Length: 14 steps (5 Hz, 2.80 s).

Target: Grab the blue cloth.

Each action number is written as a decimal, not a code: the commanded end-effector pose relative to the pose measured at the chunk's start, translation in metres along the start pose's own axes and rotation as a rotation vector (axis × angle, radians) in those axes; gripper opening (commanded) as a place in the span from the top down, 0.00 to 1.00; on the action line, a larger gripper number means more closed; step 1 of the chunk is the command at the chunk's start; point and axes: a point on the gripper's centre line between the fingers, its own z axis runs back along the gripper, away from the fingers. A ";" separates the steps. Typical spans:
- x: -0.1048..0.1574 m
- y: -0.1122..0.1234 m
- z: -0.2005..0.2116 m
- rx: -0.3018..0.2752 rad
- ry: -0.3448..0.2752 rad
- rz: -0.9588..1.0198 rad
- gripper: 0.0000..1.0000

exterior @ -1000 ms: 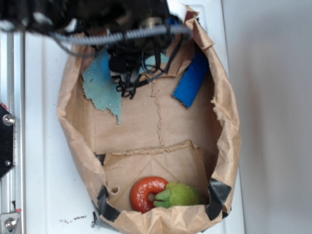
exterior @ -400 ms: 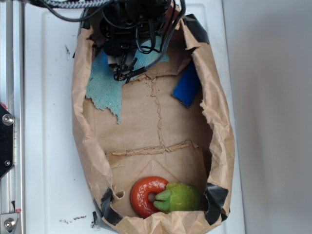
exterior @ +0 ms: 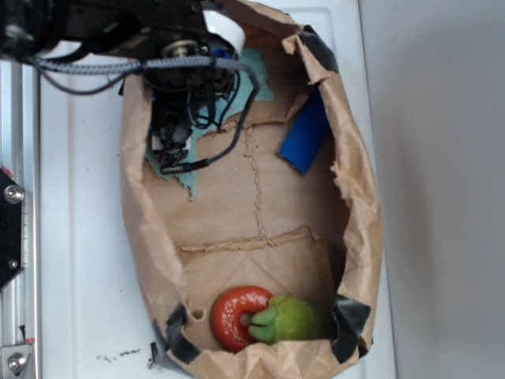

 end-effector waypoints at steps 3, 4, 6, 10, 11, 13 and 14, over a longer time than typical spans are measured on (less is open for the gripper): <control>0.017 -0.008 -0.023 0.141 -0.011 -0.014 0.00; 0.021 -0.013 -0.029 0.183 -0.012 0.004 0.00; 0.016 -0.005 -0.018 0.146 -0.023 0.030 1.00; 0.020 -0.001 -0.014 0.130 -0.026 0.040 1.00; 0.020 0.001 -0.009 0.114 -0.023 0.047 1.00; 0.013 0.016 0.061 -0.047 -0.019 0.090 1.00; 0.016 0.016 0.092 -0.117 0.002 0.079 1.00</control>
